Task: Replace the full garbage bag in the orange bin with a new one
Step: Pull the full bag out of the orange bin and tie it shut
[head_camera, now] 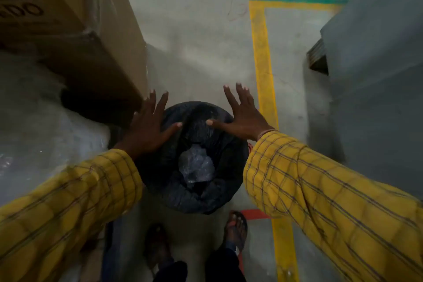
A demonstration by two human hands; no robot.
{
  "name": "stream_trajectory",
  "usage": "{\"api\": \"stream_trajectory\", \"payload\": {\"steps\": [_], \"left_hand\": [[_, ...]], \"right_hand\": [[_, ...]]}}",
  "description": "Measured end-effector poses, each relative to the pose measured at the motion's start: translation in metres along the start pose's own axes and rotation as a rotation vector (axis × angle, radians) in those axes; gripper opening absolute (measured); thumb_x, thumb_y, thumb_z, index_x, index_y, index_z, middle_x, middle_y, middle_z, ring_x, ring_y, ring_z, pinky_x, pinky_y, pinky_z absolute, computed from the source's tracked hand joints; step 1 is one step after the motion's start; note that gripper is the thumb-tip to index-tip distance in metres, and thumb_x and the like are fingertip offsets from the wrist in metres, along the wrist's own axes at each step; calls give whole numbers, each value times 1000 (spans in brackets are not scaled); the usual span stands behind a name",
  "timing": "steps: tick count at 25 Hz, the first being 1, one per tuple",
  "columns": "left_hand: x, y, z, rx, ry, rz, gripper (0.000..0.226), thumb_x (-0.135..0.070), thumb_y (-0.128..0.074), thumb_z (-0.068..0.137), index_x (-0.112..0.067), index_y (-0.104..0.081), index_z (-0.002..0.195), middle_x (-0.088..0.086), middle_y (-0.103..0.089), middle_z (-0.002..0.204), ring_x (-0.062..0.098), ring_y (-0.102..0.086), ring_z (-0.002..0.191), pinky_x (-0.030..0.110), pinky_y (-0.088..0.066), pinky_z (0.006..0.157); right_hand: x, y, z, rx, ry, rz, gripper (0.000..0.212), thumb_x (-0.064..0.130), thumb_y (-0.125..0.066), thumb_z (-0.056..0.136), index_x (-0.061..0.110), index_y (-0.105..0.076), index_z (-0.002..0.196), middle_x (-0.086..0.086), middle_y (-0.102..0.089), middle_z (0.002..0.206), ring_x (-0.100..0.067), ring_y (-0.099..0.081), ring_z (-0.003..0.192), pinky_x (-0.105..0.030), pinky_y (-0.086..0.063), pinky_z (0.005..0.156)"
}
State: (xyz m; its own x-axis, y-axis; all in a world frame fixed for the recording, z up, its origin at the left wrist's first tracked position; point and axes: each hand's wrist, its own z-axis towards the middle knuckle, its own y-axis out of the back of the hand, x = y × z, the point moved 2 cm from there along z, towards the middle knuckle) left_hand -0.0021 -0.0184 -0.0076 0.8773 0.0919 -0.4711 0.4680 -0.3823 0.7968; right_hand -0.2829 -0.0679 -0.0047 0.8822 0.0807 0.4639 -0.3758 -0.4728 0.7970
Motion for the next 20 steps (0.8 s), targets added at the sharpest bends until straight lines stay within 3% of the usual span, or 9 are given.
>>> {"api": "stream_trajectory", "payload": {"steps": [3, 7, 10, 12, 14, 17, 18, 20], "left_hand": [[31, -31, 9, -38, 83, -1, 88, -69, -42, 89, -34, 2, 156, 9, -9, 167, 33, -9, 154, 62, -18, 119], [74, -68, 20, -155, 242, -110, 81, -63, -29, 94, -5, -34, 150, 24, -38, 155, 39, -37, 143, 53, -27, 120], [69, -61, 21, -238, 350, -181, 44, -27, -41, 104, 9, -63, 116, 36, -61, 123, 46, -58, 117, 44, -39, 101], [73, -60, 24, -245, 358, -264, 34, -10, -44, 103, 8, -67, 86, 39, -66, 101, 47, -64, 99, 41, -38, 80], [84, -59, 28, -230, 343, -348, 31, -4, -50, 99, 3, -68, 74, 34, -69, 88, 42, -66, 87, 35, -36, 71], [90, -51, 32, -268, 305, -383, 19, -4, -64, 92, -5, -74, 76, 10, -68, 66, 18, -60, 64, 28, -39, 61], [89, -47, 31, -289, 301, -398, 16, -5, -68, 89, -9, -73, 74, -1, -64, 62, 11, -57, 62, 26, -40, 60], [91, -43, 31, -309, 300, -417, 24, -4, -73, 84, -19, -66, 66, -8, -62, 61, 11, -58, 63, 30, -44, 63]], "right_hand": [[-16, -35, 16, 61, -26, -28, 111, 82, -53, 78, 38, 10, 158, -7, 13, 170, -36, 11, 156, -55, -8, 126], [-40, -72, 44, -20, -146, 48, 81, 57, -44, 99, 24, -4, 161, -18, -25, 163, -45, -34, 143, -55, -35, 114], [-51, -81, 60, -45, -270, 149, 60, 44, -38, 105, 6, -37, 151, -23, -49, 147, -40, -49, 133, -46, -42, 105], [-54, -83, 66, -117, -258, 126, 41, 36, -40, 106, 3, -62, 116, -26, -66, 120, -40, -61, 115, -41, -44, 82], [-57, -81, 68, -188, -252, 103, 32, 30, -47, 103, 6, -67, 96, -23, -71, 102, -40, -65, 101, -40, -39, 69], [-56, -73, 70, -300, -281, 89, 19, 27, -64, 92, 12, -74, 87, -13, -75, 91, -34, -68, 93, -38, -46, 67], [-53, -70, 71, -344, -280, 82, 15, 26, -67, 89, 13, -74, 84, -11, -75, 89, -33, -68, 92, -38, -47, 67], [-47, -68, 71, -387, -267, 55, 9, 19, -66, 86, 14, -70, 80, -12, -71, 88, -36, -66, 90, -40, -40, 63]]}}
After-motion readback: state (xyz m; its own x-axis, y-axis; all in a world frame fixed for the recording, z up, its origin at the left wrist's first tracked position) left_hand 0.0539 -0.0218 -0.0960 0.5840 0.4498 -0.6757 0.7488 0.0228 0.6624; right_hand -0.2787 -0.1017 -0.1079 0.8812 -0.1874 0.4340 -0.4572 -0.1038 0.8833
